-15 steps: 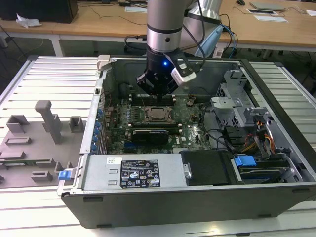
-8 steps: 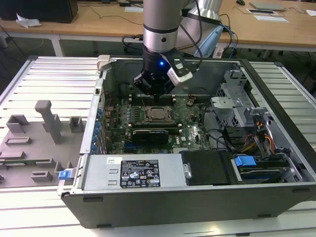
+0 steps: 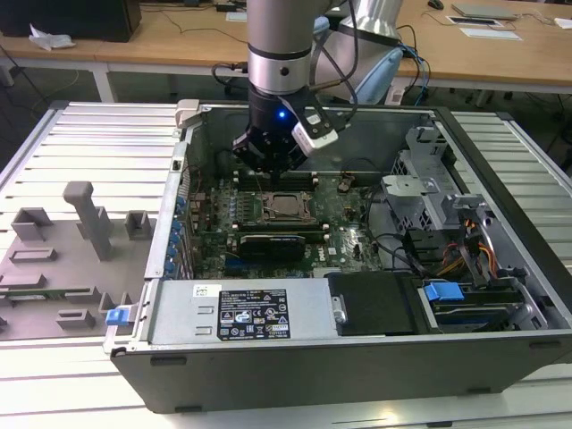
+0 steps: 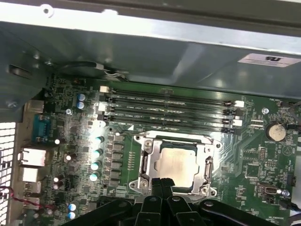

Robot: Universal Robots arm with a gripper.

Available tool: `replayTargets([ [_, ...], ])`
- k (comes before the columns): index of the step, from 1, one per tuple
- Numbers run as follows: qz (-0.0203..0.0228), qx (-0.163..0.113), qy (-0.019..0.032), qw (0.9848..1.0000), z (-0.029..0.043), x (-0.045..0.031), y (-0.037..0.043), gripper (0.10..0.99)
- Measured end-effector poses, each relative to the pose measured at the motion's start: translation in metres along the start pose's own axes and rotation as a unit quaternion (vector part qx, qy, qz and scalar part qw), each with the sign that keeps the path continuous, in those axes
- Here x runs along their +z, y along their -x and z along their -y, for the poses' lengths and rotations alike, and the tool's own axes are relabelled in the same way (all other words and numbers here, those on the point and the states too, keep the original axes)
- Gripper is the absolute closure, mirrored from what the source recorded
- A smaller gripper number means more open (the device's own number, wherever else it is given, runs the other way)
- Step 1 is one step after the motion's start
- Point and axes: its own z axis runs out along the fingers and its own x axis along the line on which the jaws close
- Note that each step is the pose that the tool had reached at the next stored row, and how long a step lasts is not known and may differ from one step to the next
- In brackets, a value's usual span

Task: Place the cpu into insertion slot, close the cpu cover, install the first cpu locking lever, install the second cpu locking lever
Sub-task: 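Install the first cpu locking lever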

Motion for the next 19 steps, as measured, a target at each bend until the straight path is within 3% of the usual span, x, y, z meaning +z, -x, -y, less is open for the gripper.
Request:
replayTargets([
  [19,0.0018,0.000,-0.0001,1.0000,-0.0029,-0.0005,-0.0306,0.980],
])
